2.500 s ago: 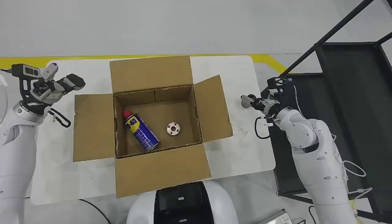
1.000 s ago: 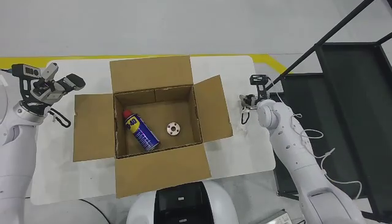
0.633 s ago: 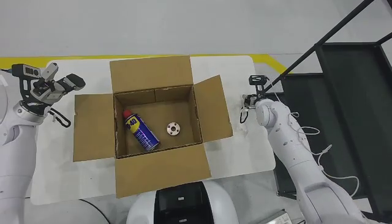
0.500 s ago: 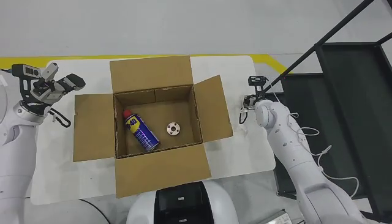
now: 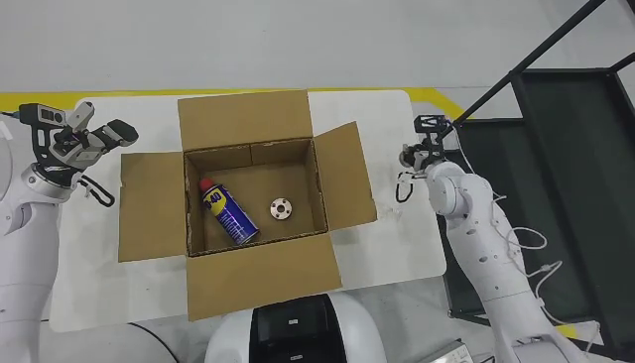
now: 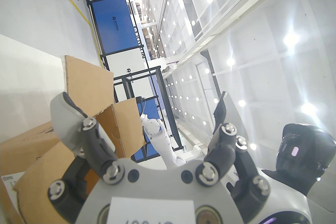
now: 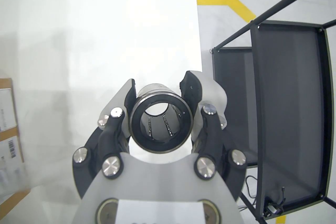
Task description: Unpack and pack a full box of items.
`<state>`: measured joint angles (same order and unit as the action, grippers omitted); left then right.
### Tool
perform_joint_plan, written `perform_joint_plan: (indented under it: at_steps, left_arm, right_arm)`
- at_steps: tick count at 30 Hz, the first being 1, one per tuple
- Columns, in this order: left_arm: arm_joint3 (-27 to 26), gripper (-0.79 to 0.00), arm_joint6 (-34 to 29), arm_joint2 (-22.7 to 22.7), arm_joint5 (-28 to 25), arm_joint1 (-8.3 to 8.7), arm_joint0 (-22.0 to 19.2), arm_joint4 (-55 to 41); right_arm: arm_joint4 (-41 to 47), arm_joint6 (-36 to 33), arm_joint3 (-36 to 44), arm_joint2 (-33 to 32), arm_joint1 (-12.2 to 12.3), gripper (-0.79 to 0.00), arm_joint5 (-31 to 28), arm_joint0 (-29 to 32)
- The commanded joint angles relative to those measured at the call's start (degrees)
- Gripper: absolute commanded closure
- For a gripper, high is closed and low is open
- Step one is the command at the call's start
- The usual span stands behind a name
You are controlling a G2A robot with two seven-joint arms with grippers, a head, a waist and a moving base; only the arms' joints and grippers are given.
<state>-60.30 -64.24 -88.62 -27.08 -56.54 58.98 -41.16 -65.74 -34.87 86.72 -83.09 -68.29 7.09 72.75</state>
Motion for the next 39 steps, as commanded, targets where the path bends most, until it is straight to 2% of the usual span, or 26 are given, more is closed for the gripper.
perform_joint_plan:
  at_steps: [1, 8, 12, 17, 22, 28, 39]
  left_arm:
    - [0.00, -0.785, 0.00, 0.00, 0.00, 0.00, 0.00, 0.00]
    - [0.00, -0.785, 0.00, 0.00, 0.00, 0.00, 0.00, 0.00]
    - [0.00, -0.785, 0.00, 0.00, 0.00, 0.00, 0.00, 0.00]
    - [0.00, -0.785, 0.00, 0.00, 0.00, 0.00, 0.00, 0.00]
    - [0.00, -0.785, 0.00, 0.00, 0.00, 0.00, 0.00, 0.00]
    - [0.00, -0.785, 0.00, 0.00, 0.00, 0.00, 0.00, 0.00]
    - [0.00, -0.785, 0.00, 0.00, 0.00, 0.00, 0.00, 0.00]
  right_arm:
    - [-0.56, -0.56, 4.35, -0.89, 0.17, 0.000, -0.16, 0.82]
    - [-4.45, -2.95, 21.22, -0.02, 0.31, 0.000, -0.73, 2.32]
    - [-5.54, -5.01, 28.04, 4.12, 0.11, 0.000, -3.94, 1.83]
    - [-6.76, -7.31, 32.27, 10.92, -0.37, 0.000, -7.39, 0.45]
    - [-6.99, -9.21, 31.97, 17.50, -0.96, 0.000, -10.04, -0.54]
    - [-6.57, -8.48, 24.81, 23.80, -2.10, 0.000, -10.07, -3.30]
    - [-6.42, -8.36, 24.42, 24.04, -2.16, 0.000, -10.20, -3.47]
